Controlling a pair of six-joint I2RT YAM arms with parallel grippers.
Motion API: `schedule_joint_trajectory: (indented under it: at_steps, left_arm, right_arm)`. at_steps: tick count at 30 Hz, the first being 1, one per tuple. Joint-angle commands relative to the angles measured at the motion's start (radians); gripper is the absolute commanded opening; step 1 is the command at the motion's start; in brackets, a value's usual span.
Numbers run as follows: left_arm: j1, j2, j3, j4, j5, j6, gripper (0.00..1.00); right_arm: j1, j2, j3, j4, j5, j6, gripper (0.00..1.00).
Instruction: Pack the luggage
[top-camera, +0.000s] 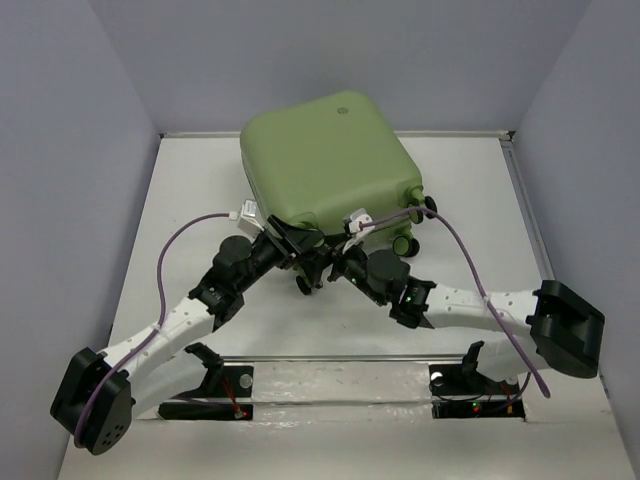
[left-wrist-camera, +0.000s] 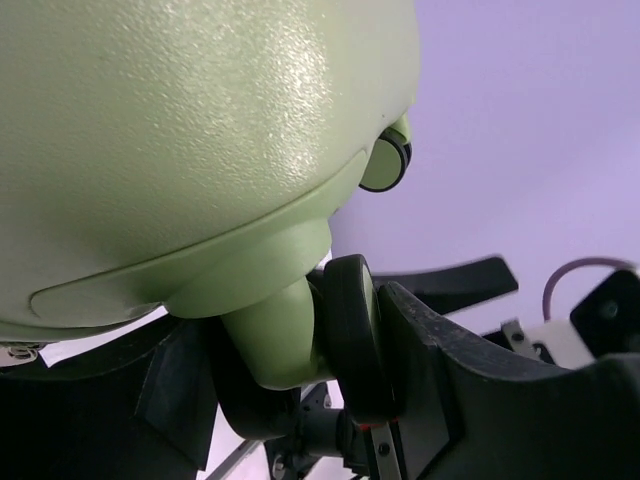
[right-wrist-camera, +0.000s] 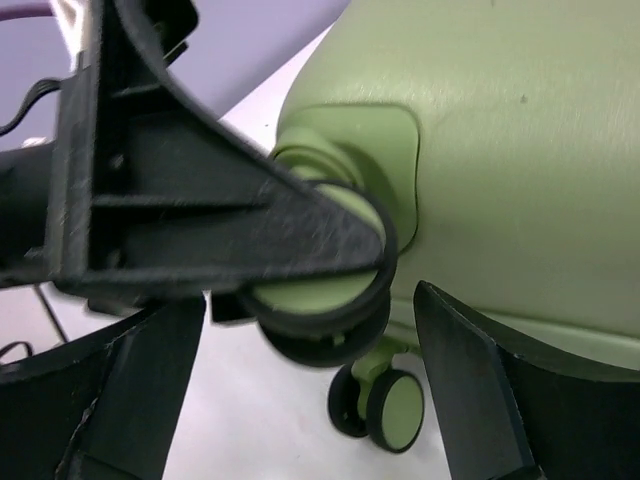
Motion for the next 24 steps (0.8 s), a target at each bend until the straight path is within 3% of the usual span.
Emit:
schedule_joint_trajectory:
  at_steps: [1,5,11,13,15,17,22,24]
  left_arm:
    - [0.008,-0.074,0.011,0.275,0.029,0.057,0.68]
    - [0.014,-0.077,0.002,0.272,0.039,0.061,0.69]
    - [0.019,-0.085,-0.009,0.247,0.057,0.074,0.70]
    - [0.020,-0.097,-0.014,0.229,0.054,0.088,0.70]
    - [0.022,-0.112,-0.020,0.204,0.055,0.097,0.70]
    - [0.028,-0.133,-0.020,0.154,0.048,0.128,0.70]
    - [0.030,-0.236,0.022,-0.097,-0.096,0.298,0.72]
    - [0.030,-0.320,0.025,-0.265,-0.252,0.344,0.72]
  right_arm:
    - [-0.053,0.050,0.101,-0.019,-0.050,-0.058,0.90]
    - [-0.078,0.101,0.152,0.020,-0.093,-0.046,0.89]
    - [-0.087,0.181,0.189,0.129,-0.041,-0.018,0.65]
    - [-0.087,0.199,0.194,0.158,-0.029,-0.009,0.35]
    - [-0.087,0.205,0.197,0.179,-0.012,-0.004,0.17]
    - [-0.087,0.198,0.191,0.192,-0.009,-0.003,0.07]
    - [-0.087,0.165,0.155,0.183,-0.001,-0.006,0.07]
    - [-0.087,0.150,0.149,0.166,0.002,-0.009,0.07]
